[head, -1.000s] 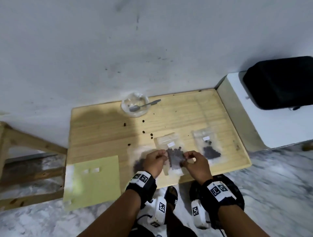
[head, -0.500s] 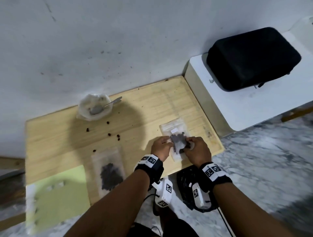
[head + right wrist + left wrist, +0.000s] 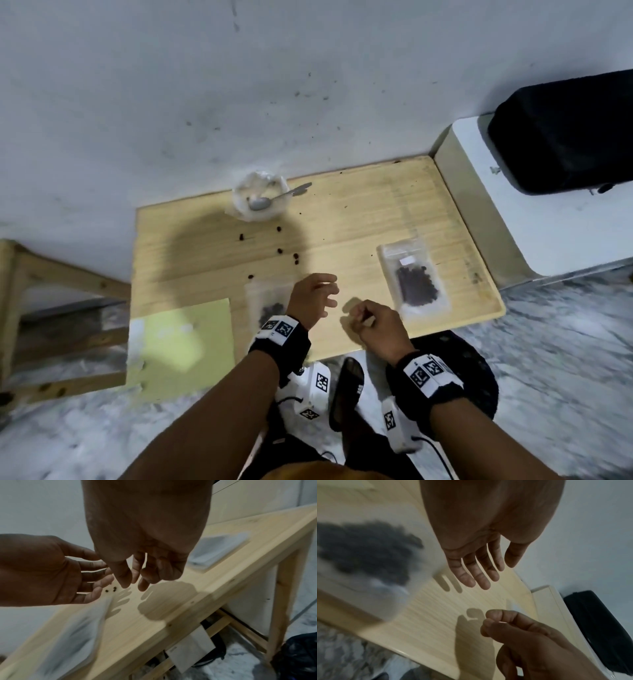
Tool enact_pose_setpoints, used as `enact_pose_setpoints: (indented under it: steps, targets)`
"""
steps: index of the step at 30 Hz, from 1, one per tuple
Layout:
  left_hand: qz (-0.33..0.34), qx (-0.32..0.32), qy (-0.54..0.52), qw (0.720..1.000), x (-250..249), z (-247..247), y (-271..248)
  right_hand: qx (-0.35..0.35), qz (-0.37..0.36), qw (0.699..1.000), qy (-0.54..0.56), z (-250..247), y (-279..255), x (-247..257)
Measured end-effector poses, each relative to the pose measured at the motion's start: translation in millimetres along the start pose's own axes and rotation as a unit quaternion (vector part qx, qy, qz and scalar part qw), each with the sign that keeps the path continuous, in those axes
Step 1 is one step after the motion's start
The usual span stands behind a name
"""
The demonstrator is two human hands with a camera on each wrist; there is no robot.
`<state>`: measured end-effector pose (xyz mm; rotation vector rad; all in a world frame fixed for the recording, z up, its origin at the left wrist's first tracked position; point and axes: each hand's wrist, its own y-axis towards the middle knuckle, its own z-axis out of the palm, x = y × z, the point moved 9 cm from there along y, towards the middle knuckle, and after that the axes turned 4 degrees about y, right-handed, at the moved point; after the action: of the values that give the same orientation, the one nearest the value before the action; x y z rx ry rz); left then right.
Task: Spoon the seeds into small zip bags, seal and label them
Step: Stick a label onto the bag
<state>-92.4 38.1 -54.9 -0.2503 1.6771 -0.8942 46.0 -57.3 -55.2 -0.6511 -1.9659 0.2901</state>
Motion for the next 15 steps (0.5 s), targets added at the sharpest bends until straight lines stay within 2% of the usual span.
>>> enact_pose_setpoints:
  steps: [5,8,12,15]
  targets:
    - [0.027,-0.141,0.002,0.990,27,-95,-19,0.078,0.036,0.996,-0.004,64,2,20]
    - [0.013,-0.208,0.065,0.976,43,-138,-34,0.090,0.049,0.991,-0.088,90,4,31]
    - [-0.038,-0.151,0.081,0.985,74,-147,-36,0.086,0.057,0.984,-0.144,112,4,40]
    - [-0.045,-0.122,0.102,0.986,84,-146,-38,0.067,0.043,0.988,-0.135,121,0,49]
